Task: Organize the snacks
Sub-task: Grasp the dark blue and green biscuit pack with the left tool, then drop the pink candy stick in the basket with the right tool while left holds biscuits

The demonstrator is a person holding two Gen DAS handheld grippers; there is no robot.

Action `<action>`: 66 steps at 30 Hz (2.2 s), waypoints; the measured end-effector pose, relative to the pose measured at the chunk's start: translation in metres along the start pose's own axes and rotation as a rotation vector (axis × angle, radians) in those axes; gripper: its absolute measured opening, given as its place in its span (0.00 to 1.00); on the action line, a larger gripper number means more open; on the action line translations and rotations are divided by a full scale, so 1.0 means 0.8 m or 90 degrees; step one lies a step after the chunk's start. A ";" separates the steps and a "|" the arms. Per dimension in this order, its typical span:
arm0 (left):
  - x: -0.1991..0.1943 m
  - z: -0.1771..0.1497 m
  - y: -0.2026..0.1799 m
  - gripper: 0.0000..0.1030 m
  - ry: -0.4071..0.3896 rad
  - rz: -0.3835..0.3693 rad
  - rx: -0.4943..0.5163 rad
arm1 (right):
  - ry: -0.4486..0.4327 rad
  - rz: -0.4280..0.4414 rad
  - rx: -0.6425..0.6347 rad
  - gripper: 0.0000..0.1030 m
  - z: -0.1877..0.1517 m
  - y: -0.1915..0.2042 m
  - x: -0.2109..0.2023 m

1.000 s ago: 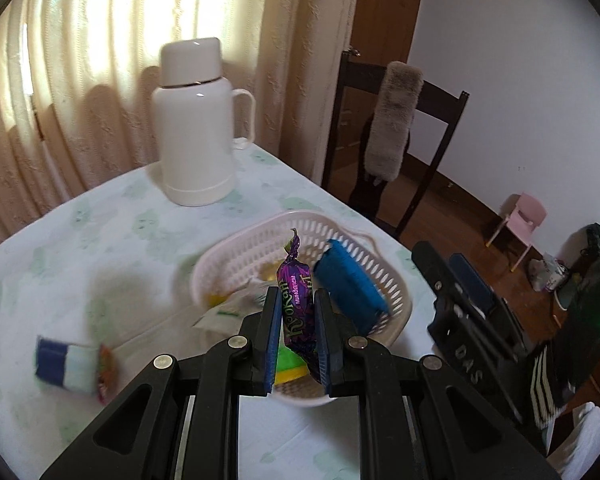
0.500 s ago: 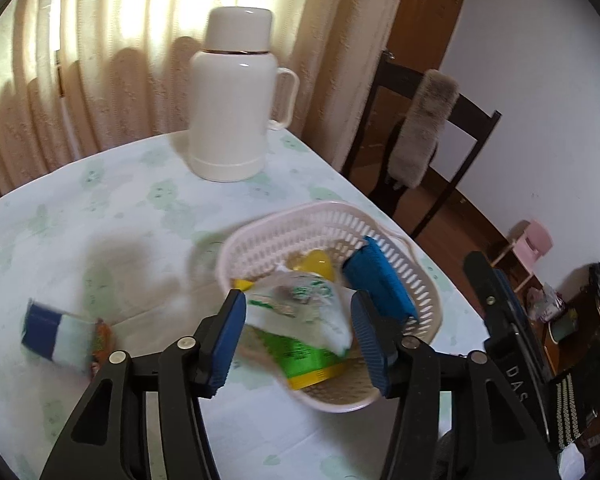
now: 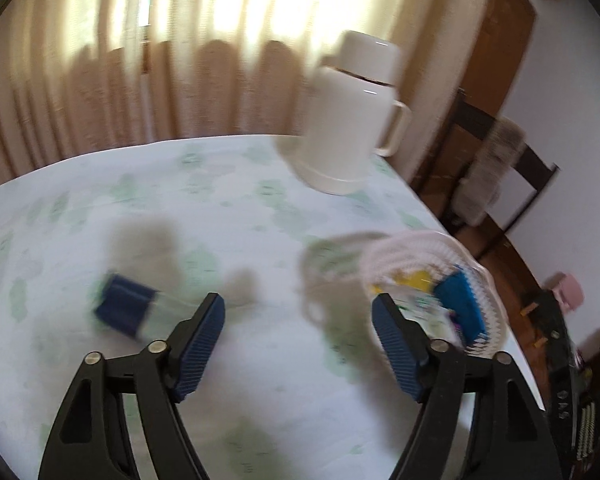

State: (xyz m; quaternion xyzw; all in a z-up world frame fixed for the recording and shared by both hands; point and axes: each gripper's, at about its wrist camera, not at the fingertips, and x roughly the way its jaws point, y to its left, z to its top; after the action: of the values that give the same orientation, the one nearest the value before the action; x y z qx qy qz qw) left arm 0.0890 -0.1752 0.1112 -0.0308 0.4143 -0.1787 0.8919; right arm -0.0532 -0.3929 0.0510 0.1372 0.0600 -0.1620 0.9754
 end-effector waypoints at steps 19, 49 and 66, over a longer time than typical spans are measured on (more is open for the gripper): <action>0.063 -0.009 0.138 0.74 0.074 0.176 -0.211 | -0.008 0.014 -0.028 0.62 -0.001 0.014 -0.004; 0.074 -0.050 0.200 0.85 0.139 0.293 -0.195 | -0.011 0.016 -0.041 0.63 -0.001 0.017 -0.004; 0.070 -0.040 0.197 0.45 0.089 0.219 -0.143 | -0.016 -0.019 -0.087 0.63 -0.005 0.027 -0.002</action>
State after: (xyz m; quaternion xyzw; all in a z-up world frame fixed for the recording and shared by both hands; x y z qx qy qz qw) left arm 0.1442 -0.0443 0.0174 -0.0462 0.4918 0.0216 0.8692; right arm -0.0476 -0.3717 0.0528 0.0671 0.0605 -0.1741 0.9806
